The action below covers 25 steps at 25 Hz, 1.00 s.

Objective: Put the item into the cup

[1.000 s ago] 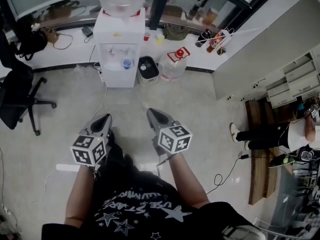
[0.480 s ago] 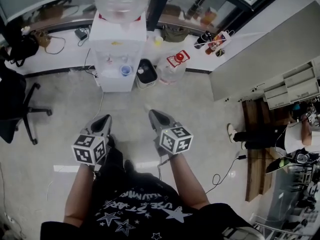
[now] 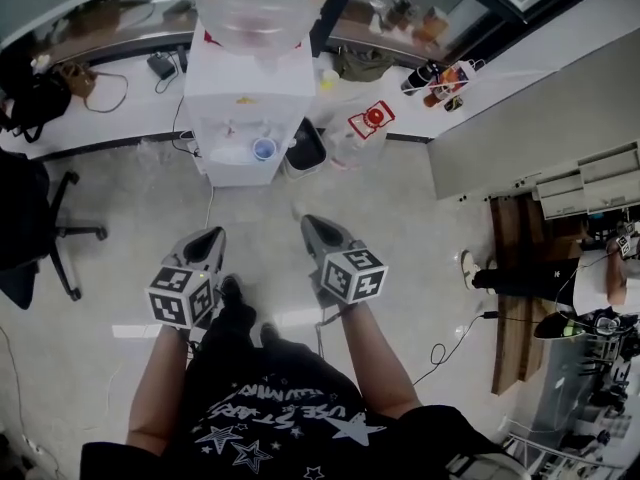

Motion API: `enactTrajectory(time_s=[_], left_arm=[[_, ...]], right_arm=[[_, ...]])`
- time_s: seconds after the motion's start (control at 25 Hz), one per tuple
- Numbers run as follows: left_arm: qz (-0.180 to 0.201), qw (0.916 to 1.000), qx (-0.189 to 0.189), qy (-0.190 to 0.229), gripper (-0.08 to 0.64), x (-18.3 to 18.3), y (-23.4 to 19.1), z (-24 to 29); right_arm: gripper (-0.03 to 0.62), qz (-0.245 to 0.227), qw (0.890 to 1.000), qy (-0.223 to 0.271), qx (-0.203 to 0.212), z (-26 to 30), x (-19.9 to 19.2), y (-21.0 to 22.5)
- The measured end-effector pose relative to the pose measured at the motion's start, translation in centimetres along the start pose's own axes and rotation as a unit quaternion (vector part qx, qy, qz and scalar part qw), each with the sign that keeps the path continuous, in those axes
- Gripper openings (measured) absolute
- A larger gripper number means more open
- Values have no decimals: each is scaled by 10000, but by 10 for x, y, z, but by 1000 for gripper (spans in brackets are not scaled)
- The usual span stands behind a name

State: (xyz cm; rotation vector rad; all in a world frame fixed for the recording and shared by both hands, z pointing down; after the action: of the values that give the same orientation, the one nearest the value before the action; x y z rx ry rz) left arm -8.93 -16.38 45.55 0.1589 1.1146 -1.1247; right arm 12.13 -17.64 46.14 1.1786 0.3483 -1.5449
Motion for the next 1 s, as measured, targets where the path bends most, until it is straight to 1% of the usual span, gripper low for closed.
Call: enactTrajectory(time_s=[0.16, 0.36, 0.52, 0.72, 0.84, 1.0], left_arm=[[-22, 9999, -104, -96, 5, 9, -23, 10], [136, 9997, -181, -39, 5, 20, -48, 23], [137, 9996, -220, -120, 5, 24, -65, 34], [-31, 9994, -117, -323, 5, 11, -82, 53], [-94, 9994, -46, -332, 5, 9, -94, 70], [-292, 9990, 103, -322, 5, 3, -105, 86]], right_arm=[[2, 29, 9999, -101, -105, 23, 2, -3], [2, 50, 9996, -71, -279, 45, 4, -2], [2, 147, 9991, -84, -377, 60, 2, 3], [2, 152, 9987, -241, -419, 83, -6, 22], [2, 131, 9987, -243, -439, 104, -6, 39], [2, 125, 9985, -357, -389, 129, -10, 60]])
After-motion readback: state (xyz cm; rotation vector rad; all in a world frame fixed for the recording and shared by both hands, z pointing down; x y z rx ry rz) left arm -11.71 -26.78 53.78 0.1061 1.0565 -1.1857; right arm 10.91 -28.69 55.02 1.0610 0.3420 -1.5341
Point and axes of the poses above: the fingertips, and each gripper's own axes: z forward along the fingers, y to its right, x out of its top, the point moved 4 cm from there along -z, backward along the fingers, and after that the axes turned 1 degree about y, right-handed, at the moved point
